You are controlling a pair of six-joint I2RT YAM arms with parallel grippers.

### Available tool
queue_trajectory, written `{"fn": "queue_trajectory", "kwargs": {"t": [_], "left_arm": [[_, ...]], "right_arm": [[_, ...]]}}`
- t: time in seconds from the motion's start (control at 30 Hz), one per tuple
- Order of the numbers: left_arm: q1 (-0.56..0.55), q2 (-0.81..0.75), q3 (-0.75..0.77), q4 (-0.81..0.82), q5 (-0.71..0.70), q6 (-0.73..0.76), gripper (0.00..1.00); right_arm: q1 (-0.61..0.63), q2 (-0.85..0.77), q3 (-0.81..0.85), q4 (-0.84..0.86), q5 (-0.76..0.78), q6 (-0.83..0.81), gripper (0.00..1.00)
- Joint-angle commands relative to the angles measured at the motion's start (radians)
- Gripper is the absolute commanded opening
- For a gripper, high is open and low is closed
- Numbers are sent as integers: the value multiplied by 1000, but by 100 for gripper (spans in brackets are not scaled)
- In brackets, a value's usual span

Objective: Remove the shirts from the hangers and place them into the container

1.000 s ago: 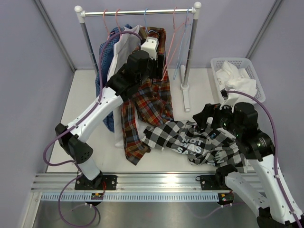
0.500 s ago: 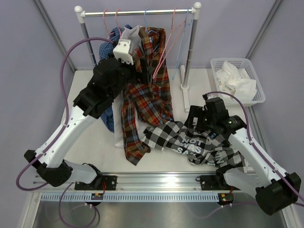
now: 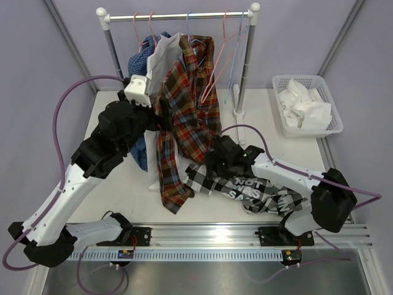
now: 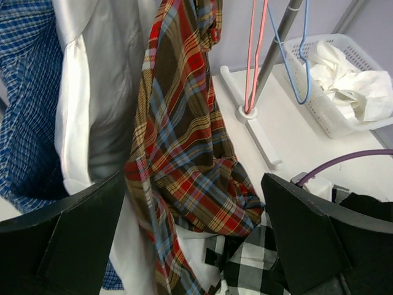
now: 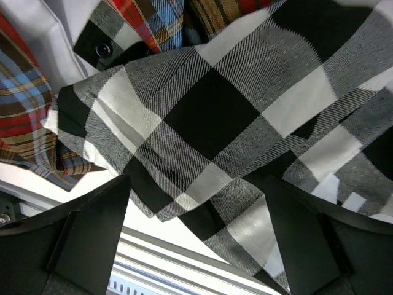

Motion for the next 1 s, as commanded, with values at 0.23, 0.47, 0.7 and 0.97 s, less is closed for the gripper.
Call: {"fn": "queue_trajectory", "kwargs": {"t": [0.23, 0.47, 0.7, 0.97], "left_arm": [[6, -68, -44, 6, -57, 17, 99], [7, -68, -49, 7, -46, 19, 99], [6, -68, -41, 7, -40, 20, 99], [7, -70, -35, 9, -26, 14, 99]], "right_arm": [[12, 53, -19, 28, 143, 102, 69], [-11, 4, -70, 0, 195, 142, 3], [-224, -233, -76, -173, 327, 130, 0], [-524, -421, -82, -346, 372, 116, 0]]}}
